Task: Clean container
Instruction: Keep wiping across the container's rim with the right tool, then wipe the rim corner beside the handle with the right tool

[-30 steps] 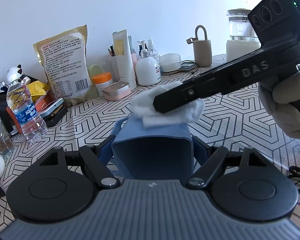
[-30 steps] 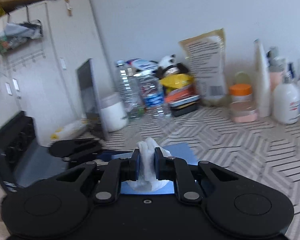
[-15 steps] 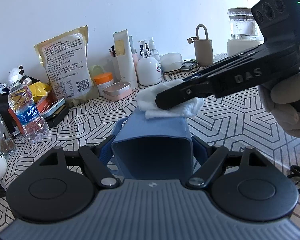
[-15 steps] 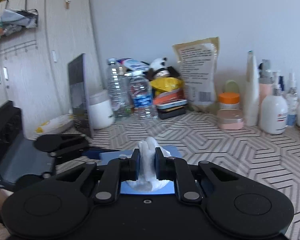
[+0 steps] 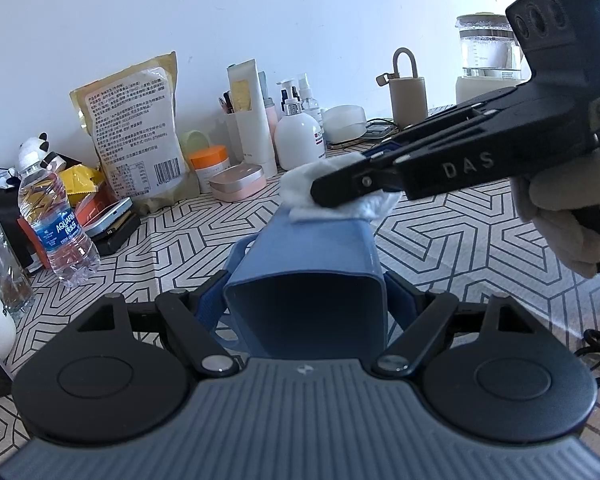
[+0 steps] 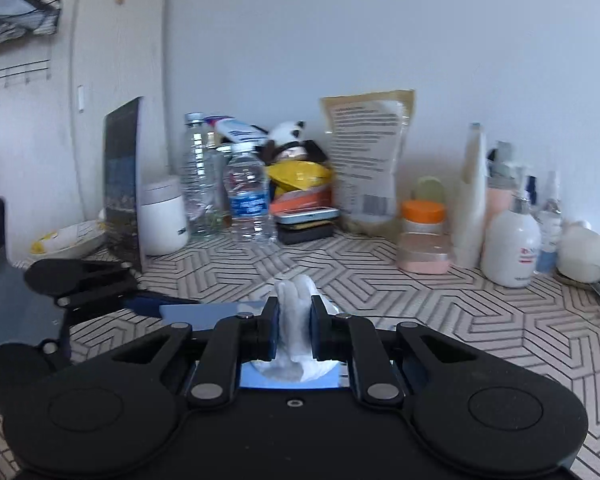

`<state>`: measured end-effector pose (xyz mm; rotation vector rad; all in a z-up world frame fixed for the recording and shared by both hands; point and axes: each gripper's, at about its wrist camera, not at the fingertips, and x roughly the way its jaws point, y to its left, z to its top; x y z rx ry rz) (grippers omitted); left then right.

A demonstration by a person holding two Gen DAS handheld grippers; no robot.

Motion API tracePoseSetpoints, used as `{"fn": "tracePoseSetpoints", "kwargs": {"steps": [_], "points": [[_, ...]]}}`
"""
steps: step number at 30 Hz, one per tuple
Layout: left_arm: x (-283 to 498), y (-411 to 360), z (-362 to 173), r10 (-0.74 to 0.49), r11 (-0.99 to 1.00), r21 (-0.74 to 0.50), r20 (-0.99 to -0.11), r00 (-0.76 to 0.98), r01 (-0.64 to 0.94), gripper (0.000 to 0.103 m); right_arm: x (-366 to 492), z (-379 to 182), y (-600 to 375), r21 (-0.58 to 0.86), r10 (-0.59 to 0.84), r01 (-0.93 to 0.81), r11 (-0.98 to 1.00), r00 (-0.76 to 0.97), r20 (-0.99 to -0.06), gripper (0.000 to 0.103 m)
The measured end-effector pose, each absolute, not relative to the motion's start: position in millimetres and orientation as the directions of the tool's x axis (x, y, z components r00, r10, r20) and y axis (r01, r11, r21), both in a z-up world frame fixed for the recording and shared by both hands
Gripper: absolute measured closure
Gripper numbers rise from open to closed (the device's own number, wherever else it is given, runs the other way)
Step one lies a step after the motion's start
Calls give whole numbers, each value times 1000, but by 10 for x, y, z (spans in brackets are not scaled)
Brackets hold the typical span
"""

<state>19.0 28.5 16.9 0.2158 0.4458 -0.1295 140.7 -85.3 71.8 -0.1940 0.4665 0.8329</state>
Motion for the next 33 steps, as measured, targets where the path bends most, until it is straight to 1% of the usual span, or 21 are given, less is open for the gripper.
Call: {"fn": "tracePoseSetpoints", "kwargs": {"steps": [2,3,7,14,17,19,22,28,29,30,33], "points": [[193,276,167,-73,968,185,-440,895,170,21,1400,718,-859,14,665,-748,663,581,-469,86],[194,273,166,-72,968,186,-441,895,170,21,1395,719,-848,9,665,-750,661,580,-470,83],[203,291,165,-74,969,178,-442,894,169,21,1402,724,-849,30,684,-764,644,558,-469,80],[197,287,162,-74,970,178,-441,894,168,21,1436,713,-883,204,796,-819,536,409,-447,79],[192,275,158,-72,969,180,-441,895,167,21,1413,710,-868,220,809,-828,516,386,-444,79],[192,278,157,-72,969,181,-440,895,167,20,1406,708,-869,216,804,-824,525,395,-445,82],[190,278,158,-71,969,183,-440,895,167,20,1413,707,-898,177,762,-791,586,463,-452,82],[177,260,155,-68,967,192,-440,896,167,20,1512,701,-1002,178,699,-713,678,551,-456,82],[178,256,154,-67,966,195,-440,896,167,20,1524,697,-1000,156,675,-698,699,572,-466,81],[173,251,154,-66,966,197,-440,896,168,20,1545,692,-1007,146,659,-686,713,584,-474,72],[165,255,156,-68,967,193,-440,895,168,20,1589,679,-1049,184,664,-673,717,578,-474,70]]}}
